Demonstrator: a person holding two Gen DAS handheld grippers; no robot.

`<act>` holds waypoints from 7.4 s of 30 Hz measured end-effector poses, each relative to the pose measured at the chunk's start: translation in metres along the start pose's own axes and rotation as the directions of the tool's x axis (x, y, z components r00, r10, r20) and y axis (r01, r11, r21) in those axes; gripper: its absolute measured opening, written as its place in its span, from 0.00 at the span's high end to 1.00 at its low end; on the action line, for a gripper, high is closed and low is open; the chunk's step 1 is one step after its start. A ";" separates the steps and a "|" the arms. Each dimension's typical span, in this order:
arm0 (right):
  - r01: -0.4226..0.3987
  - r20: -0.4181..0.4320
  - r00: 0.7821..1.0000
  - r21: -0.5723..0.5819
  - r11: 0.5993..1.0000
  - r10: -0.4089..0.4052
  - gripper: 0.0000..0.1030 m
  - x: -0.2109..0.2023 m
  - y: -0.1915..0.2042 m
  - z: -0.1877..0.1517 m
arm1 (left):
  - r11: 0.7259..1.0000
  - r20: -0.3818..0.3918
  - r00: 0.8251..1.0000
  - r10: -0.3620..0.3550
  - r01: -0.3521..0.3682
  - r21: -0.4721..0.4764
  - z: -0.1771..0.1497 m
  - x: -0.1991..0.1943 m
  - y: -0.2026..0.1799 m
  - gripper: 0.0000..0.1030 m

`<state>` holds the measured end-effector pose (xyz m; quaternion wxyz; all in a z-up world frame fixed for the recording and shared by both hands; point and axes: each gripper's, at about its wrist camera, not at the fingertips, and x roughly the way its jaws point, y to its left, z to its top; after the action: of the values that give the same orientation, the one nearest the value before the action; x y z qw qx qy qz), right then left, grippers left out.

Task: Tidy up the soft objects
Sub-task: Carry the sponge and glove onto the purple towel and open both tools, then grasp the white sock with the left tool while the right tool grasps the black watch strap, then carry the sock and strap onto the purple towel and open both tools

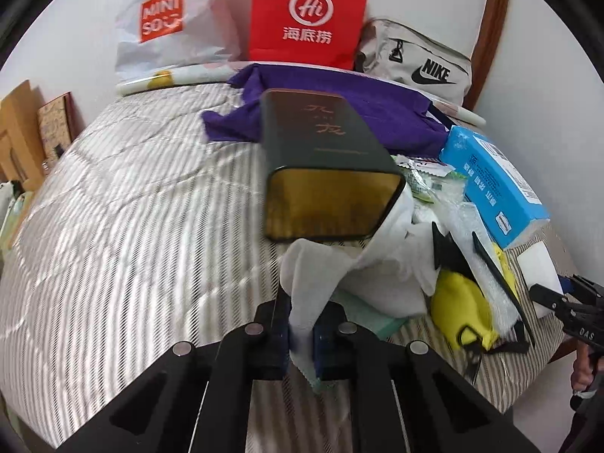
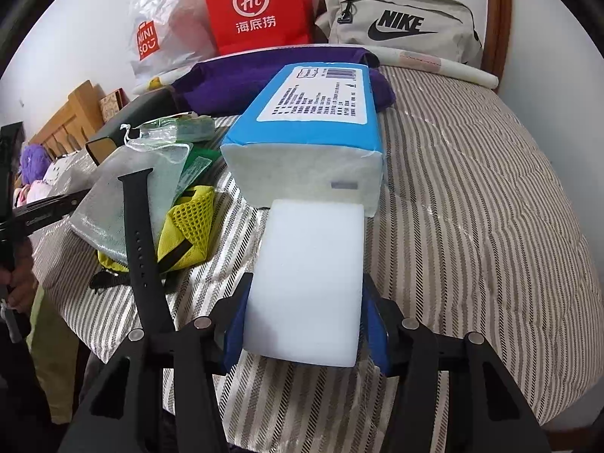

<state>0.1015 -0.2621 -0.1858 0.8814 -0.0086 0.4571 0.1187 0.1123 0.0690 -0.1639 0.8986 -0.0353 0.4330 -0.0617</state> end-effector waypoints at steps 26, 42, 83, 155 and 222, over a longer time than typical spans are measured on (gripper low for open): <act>-0.013 0.119 0.993 0.018 1.000 0.011 0.49 -0.065 0.004 0.017 | 0.994 0.221 0.975 0.020 0.004 -0.106 0.018 -0.112 0.015 0.92; -0.054 0.143 0.988 -0.036 0.998 0.058 0.49 -0.065 0.009 0.099 | 0.993 0.227 0.974 0.008 0.019 -0.120 0.081 -0.108 0.007 0.92; -0.062 -0.125 0.991 -0.103 0.993 0.049 0.48 0.155 -0.021 0.281 | 0.990 -0.116 0.990 -0.080 0.065 -0.128 0.273 0.152 0.005 0.92; -0.152 0.013 0.988 -0.139 0.979 0.155 0.30 -0.020 0.049 0.050 | 0.987 -0.085 0.994 -0.065 0.077 0.140 0.021 0.012 -0.047 0.47; -0.050 -0.074 0.996 -0.078 0.996 0.044 0.80 0.007 0.002 0.004 | 0.998 -0.064 0.997 -0.044 0.041 -0.047 -0.005 0.006 -0.018 0.94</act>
<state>0.1080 -0.2587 -0.1886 0.8602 -0.0372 0.4836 0.1572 0.1109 0.0502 -0.1696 0.8814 -0.0630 0.4626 -0.0718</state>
